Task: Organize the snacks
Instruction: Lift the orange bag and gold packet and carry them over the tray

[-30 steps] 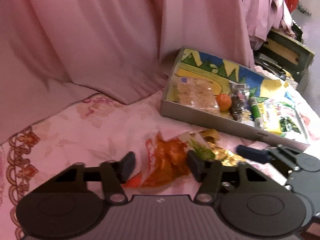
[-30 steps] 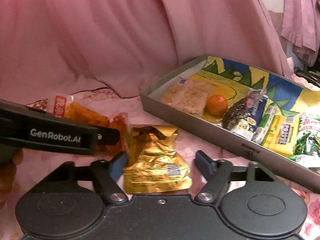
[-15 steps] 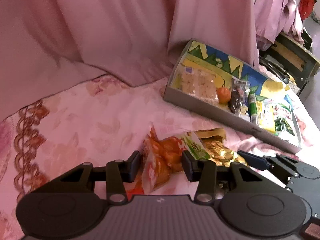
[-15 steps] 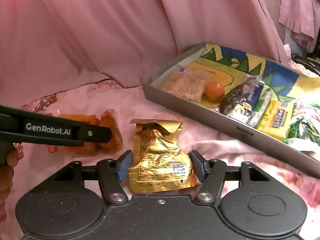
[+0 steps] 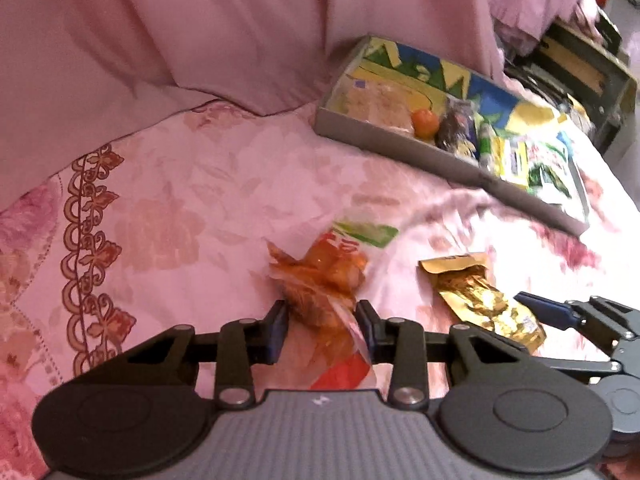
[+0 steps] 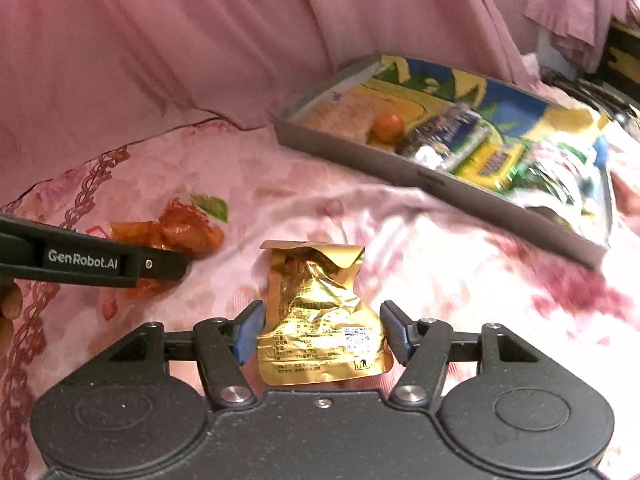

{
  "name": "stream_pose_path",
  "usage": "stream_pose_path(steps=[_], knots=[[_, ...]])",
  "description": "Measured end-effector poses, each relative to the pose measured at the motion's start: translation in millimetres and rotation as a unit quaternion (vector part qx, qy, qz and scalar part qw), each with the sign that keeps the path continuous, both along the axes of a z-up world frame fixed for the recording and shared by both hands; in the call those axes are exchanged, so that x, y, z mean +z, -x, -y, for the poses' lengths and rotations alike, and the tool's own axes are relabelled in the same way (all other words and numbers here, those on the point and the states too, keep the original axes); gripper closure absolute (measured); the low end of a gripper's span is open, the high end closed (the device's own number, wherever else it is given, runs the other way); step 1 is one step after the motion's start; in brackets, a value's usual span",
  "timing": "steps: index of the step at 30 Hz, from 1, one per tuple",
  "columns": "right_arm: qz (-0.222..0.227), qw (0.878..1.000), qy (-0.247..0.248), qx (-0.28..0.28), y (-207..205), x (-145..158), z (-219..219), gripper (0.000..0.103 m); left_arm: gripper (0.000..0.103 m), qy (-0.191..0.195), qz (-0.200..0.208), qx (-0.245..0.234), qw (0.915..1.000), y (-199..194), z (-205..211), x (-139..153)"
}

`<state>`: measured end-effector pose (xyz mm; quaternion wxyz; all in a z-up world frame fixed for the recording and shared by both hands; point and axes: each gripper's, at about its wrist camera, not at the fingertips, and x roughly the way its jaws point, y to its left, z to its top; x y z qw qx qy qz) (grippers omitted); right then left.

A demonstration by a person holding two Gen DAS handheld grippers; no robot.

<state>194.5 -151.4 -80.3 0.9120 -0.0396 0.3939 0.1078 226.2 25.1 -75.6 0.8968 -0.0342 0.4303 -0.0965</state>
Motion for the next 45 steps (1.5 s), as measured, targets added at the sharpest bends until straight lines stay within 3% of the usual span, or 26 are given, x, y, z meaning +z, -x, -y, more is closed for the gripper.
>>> stream_pose_path(steps=[4,6,8,14,17,19,23,32,45], knots=[[-0.004,1.0,-0.005,-0.005,20,4,4,0.039,0.063,0.001,0.001,0.005,1.0,2,0,2],[-0.001,1.0,-0.009,-0.007,25,5,5,0.039,0.058,0.01,0.002,0.016,0.9998,1,-3,0],[-0.001,1.0,-0.012,-0.008,26,3,6,0.039,0.046,0.005,0.007,0.025,0.9996,-1,-4,-1],[0.001,0.999,-0.029,-0.016,22,-2,9,0.038,0.032,0.008,0.023,0.041,0.9989,-9,-9,-5],[0.002,0.999,-0.03,-0.016,18,-6,7,0.038,0.035,0.014,0.021,0.041,0.9988,-14,-10,-8],[0.003,1.0,-0.025,-0.016,17,-9,4,0.038,0.048,0.014,0.02,0.032,0.9992,-14,-8,-8],[0.014,1.0,-0.019,-0.017,15,-10,0,0.038,0.052,0.009,0.022,0.032,0.9992,-10,-2,-5],[0.056,0.998,-0.014,-0.017,21,3,-3,0.039,0.052,0.037,0.015,0.044,0.9982,-7,-2,2],[0.108,0.993,-0.014,-0.037,24,19,4,0.039,0.052,0.058,0.056,0.041,0.9959,-2,7,24]])
